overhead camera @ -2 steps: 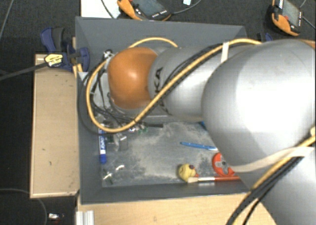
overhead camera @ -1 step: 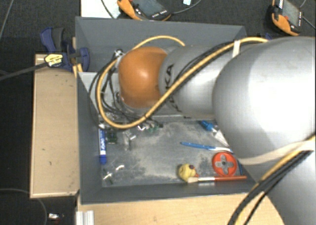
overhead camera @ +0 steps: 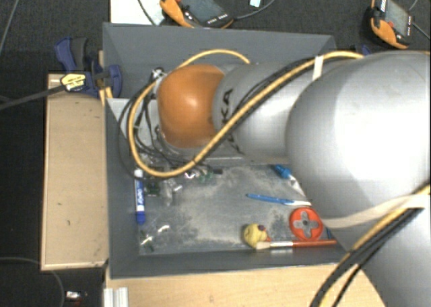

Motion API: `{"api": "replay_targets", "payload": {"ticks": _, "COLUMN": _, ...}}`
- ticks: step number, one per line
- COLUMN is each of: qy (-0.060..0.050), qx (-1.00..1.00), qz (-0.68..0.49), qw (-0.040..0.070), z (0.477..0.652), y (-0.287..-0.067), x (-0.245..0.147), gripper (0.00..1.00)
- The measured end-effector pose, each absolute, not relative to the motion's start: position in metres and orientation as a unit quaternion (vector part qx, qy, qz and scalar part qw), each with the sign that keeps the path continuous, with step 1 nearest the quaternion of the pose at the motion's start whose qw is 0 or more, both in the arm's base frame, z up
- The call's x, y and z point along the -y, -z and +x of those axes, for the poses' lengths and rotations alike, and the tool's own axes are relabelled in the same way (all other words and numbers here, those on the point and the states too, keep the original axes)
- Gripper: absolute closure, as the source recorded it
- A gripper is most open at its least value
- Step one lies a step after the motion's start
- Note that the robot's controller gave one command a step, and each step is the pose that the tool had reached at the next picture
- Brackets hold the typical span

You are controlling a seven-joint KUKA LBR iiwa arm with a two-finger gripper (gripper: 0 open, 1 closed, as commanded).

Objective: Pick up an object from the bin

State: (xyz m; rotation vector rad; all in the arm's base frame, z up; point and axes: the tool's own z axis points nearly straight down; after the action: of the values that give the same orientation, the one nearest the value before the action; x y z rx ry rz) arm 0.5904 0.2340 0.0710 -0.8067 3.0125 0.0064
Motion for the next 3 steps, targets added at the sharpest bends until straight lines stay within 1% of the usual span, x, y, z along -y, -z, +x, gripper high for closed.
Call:
{"api": "replay_targets", "payload": {"ticks": 1, "qy": -0.003, "qx": -0.977, "qz": -0.214, "qw": 0.012, "z": 0.559, "y": -0.089, "x": -0.241, "gripper": 0.0}}
{"api": "replay_targets", "payload": {"ticks": 2, "qy": -0.003, "qx": -0.963, "qz": -0.268, "qw": 0.015, "z": 0.582, "y": -0.079, "x": -0.232, "gripper": 0.0}}
{"api": "replay_targets", "payload": {"ticks": 3, "qy": -0.002, "qx": -0.935, "qz": -0.354, "qw": 0.017, "z": 0.566, "y": -0.117, "x": -0.252, "gripper": 0.0}}
